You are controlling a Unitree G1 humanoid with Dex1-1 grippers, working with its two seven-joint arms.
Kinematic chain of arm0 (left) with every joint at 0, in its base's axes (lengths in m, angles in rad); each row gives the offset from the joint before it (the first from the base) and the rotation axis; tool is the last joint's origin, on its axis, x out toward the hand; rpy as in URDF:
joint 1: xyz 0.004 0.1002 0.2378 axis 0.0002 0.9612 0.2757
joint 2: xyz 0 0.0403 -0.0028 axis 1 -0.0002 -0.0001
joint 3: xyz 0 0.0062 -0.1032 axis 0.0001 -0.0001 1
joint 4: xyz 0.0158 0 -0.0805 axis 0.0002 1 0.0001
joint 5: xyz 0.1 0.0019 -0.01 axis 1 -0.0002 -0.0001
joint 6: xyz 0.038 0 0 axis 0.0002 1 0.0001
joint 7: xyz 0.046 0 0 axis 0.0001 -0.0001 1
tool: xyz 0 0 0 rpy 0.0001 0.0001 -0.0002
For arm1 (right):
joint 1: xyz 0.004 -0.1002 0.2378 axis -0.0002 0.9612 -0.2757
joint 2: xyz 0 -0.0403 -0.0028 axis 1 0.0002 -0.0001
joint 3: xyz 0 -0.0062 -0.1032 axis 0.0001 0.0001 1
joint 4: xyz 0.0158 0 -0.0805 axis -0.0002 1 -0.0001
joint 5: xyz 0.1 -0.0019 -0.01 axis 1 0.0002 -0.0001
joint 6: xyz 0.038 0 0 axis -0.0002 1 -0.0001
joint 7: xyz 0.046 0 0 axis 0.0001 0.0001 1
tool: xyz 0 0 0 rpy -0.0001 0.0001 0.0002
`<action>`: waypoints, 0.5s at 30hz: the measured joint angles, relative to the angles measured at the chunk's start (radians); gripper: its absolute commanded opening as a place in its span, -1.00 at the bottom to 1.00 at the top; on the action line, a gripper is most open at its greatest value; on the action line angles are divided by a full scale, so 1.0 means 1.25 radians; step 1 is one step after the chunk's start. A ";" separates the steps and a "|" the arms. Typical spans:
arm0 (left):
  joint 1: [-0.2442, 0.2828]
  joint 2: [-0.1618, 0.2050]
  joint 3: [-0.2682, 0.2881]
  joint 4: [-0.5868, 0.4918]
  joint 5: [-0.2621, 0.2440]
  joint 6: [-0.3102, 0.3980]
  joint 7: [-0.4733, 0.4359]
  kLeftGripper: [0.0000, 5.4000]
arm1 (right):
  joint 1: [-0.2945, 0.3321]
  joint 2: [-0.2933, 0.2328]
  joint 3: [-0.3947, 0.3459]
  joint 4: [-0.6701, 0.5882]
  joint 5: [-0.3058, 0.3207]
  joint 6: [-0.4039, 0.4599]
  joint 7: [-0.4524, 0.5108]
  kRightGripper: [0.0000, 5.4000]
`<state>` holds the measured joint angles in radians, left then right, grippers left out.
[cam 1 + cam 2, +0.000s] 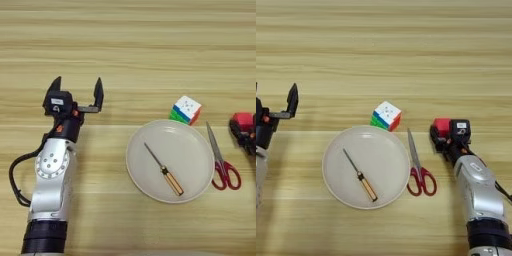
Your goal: Move the objects on the table
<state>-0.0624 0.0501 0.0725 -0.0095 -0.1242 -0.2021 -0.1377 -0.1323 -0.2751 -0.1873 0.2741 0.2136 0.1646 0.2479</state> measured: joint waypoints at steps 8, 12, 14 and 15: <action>0.000 0.000 0.000 0.000 0.000 0.000 0.000 1.00 | 0.000 -0.001 0.000 0.000 0.000 0.000 0.001 -0.14; 0.000 0.000 0.000 0.000 0.000 0.000 0.000 1.00 | 0.000 -0.001 0.000 0.000 -0.002 0.000 0.001 -0.14; 0.000 0.000 0.000 0.000 0.000 0.000 0.000 1.00 | 0.000 -0.001 0.000 -0.002 -0.006 -0.003 0.001 -0.14; 0.000 0.000 0.000 0.000 0.000 0.000 0.000 1.00 | 0.000 -0.002 0.000 -0.004 -0.007 -0.005 0.001 -0.14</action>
<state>-0.0623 0.0498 0.0719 -0.0097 -0.1242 -0.2021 -0.1373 -0.1323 -0.2775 -0.1868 0.2695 0.2043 0.1588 0.2493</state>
